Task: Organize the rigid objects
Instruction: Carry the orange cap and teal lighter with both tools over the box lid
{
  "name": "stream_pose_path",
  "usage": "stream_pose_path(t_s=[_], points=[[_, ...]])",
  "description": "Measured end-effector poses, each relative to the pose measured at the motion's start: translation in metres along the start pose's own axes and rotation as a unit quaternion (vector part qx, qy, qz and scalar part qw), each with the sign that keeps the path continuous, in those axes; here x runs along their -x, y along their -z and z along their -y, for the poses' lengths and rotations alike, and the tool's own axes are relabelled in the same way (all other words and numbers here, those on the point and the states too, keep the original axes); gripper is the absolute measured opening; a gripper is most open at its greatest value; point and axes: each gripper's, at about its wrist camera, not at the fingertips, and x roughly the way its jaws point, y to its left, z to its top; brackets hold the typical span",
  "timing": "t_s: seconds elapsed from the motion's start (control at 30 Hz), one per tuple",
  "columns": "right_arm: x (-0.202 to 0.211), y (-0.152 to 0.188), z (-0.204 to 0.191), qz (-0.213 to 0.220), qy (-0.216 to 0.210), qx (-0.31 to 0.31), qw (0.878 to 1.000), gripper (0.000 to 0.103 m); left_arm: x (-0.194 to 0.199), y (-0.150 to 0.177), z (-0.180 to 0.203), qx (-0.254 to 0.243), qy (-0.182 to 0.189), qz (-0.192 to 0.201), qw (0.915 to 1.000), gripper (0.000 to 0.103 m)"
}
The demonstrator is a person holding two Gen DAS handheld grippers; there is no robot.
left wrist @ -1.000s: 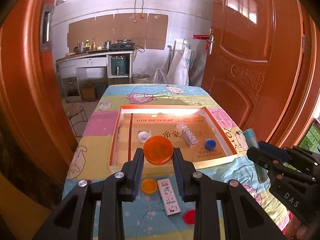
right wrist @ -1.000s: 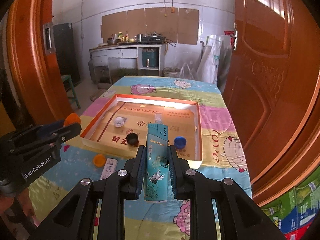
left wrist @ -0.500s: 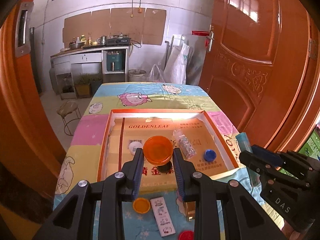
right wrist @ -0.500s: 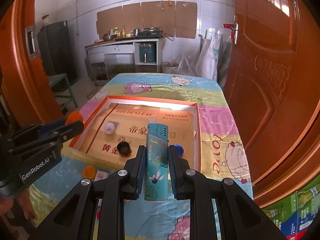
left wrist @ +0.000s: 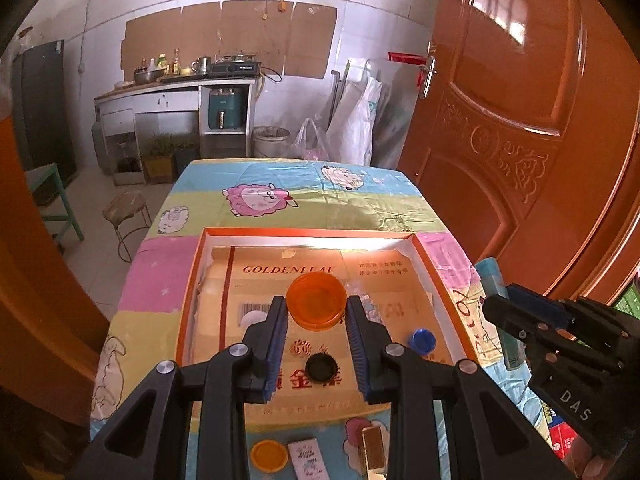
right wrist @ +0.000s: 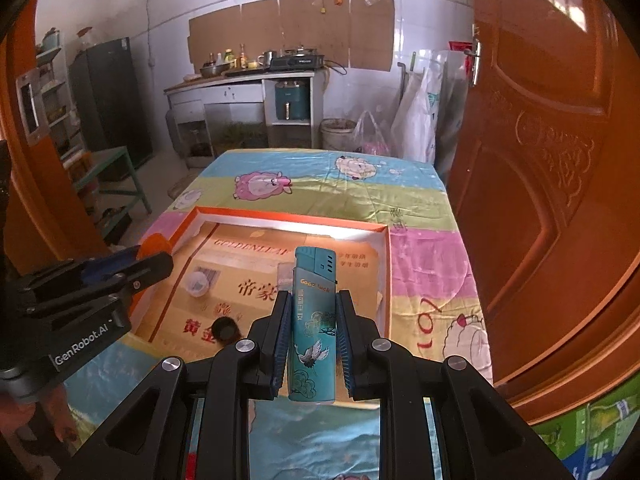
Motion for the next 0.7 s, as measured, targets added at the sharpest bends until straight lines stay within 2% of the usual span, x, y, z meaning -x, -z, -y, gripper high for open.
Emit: stream_pose_path(t_s=[0.7], points=[[-0.061,-0.035,0.015,-0.039,-0.008,0.008,0.999,0.023,-0.057,-0.034,0.005,0.001,0.001,-0.029,0.9996,0.03]])
